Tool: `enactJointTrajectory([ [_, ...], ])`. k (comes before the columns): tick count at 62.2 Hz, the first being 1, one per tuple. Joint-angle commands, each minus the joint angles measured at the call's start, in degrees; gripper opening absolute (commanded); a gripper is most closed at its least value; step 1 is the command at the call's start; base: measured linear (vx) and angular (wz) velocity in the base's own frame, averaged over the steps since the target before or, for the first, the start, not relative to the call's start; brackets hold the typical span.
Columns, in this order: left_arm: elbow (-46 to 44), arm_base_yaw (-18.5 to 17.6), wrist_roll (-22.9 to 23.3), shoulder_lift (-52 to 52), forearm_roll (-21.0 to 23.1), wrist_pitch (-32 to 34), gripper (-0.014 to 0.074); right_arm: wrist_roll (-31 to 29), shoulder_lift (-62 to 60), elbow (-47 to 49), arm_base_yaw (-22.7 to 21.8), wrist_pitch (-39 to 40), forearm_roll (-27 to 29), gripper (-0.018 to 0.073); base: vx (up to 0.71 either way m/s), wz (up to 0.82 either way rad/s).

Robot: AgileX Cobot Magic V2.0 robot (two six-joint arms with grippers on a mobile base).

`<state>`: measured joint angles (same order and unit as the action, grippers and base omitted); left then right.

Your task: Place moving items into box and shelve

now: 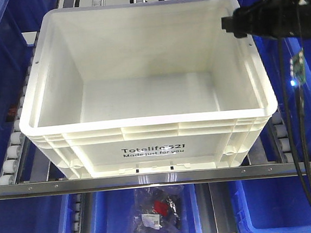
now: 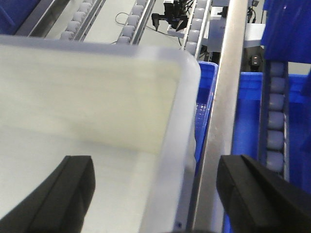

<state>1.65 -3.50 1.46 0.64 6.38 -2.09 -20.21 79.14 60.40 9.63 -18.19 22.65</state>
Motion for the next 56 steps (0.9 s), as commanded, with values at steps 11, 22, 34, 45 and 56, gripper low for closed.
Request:
enactJointTrajectory([
  [11,1.24,0.00,0.00,0.55,0.12,4.99,-0.0006,-0.61,-18.82,-13.04,-0.02,12.34,-1.07,0.0573,0.00,0.00],
  [22,1.24,0.00,0.00,0.55,0.12,4.99,-0.0006,-0.65,-32.94,-25.06,-0.11,20.52,-2.21,0.0501,0.00,0.00],
  [34,1.24,0.00,0.00,0.55,0.12,4.99,-0.0006,0.03,-46.26,-36.51,-6.93,23.77,-6.85,0.0316,0.00,0.00],
  [45,1.24,0.00,0.00,0.55,0.12,4.99,-0.0006,6.20,-55.85,-41.49,-12.53,19.72,-18.67,0.0098,0.00,0.00],
  [56,1.24,0.00,0.00,0.55,0.12,4.99,-0.0006,12.34,-63.30,-48.69,-13.17,20.55,-21.07,-0.0012,0.00,0.00],
])
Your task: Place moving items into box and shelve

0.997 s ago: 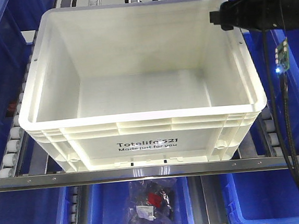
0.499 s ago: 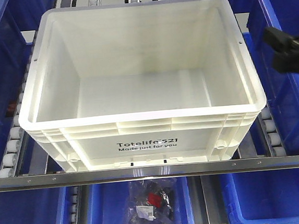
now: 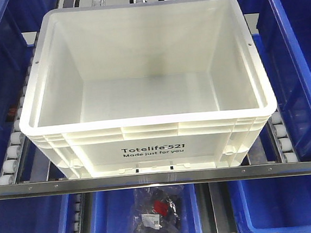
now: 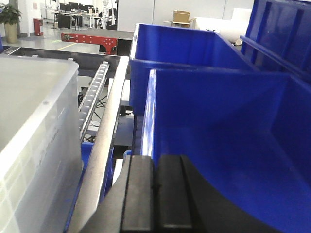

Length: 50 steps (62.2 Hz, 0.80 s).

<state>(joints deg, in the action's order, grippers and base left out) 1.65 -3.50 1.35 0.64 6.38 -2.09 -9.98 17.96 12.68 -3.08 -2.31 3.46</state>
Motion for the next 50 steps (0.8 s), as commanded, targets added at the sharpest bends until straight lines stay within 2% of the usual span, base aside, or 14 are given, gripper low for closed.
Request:
enactJointTrajectory([
  [1,1.24,0.00,0.11,0.55,0.12,4.99,-0.0006,2.25,-2.63,-1.47,-0.45,4.93,-2.11,-0.0012,0.00,0.00],
  [11,1.24,0.00,0.11,0.55,0.07,4.99,-0.0006,2.54,-8.21,-7.30,-0.45,7.26,-3.46,-0.0010,0.00,0.00],
  [21,1.24,0.00,0.11,0.55,0.07,4.99,-0.0006,7.87,-13.94,-14.85,-0.45,10.24,-3.46,-0.0009,0.00,0.00],
  [24,1.24,0.00,0.11,0.55,0.07,4.99,-0.0006,8.98,-16.60,-14.75,-0.45,5.53,-3.46,-0.0009,0.00,0.00],
  [28,1.24,0.00,0.11,0.55,0.07,4.99,-0.0006,8.88,-20.32,-14.83,-0.45,3.05,-3.91,-0.0009,0.00,0.00],
  [50,1.24,0.00,0.11,0.44,0.07,4.96,-0.0006,8.88,-19.96,-14.83,-0.45,2.86,-3.84,-0.0009,0.00,0.00],
])
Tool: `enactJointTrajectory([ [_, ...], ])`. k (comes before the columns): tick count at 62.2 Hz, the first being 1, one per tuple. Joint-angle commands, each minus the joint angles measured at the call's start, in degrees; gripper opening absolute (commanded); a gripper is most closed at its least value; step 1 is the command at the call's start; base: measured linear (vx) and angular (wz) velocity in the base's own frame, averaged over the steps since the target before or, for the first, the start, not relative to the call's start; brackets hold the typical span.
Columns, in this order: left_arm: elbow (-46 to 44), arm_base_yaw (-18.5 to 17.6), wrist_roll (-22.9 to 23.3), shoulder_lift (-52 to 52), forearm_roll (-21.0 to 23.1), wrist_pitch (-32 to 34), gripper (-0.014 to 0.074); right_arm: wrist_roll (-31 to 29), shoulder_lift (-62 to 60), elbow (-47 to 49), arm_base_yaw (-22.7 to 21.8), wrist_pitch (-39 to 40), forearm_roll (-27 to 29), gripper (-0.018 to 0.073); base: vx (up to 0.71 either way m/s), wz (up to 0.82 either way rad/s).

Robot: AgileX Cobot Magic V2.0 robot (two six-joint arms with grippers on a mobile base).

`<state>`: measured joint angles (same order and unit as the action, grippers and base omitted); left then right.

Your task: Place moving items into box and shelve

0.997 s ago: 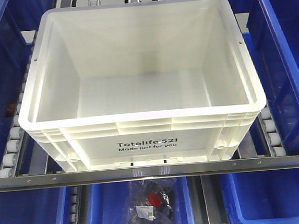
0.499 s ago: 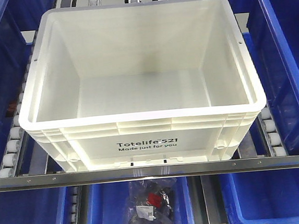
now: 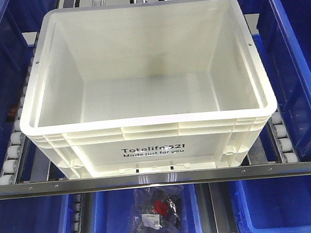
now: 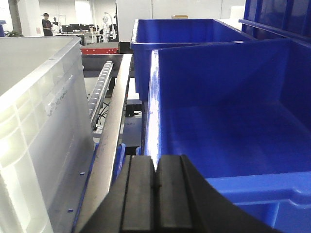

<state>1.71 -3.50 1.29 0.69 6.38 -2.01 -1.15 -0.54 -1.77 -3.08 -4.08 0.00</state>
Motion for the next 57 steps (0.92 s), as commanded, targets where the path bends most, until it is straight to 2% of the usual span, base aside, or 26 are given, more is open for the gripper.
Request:
enactJointTrajectory([
  [1,1.18,0.00,0.17,0.39,0.07,4.87,-0.0006,0.05,-1.47,-0.37,-0.45,4.62,-0.38,-0.0009,0.00,0.00],
  [57,1.18,0.00,0.17,0.39,0.07,4.87,-0.0006,0.05,-1.47,-0.37,-0.45,4.62,-0.33,-0.0009,0.00,0.00],
])
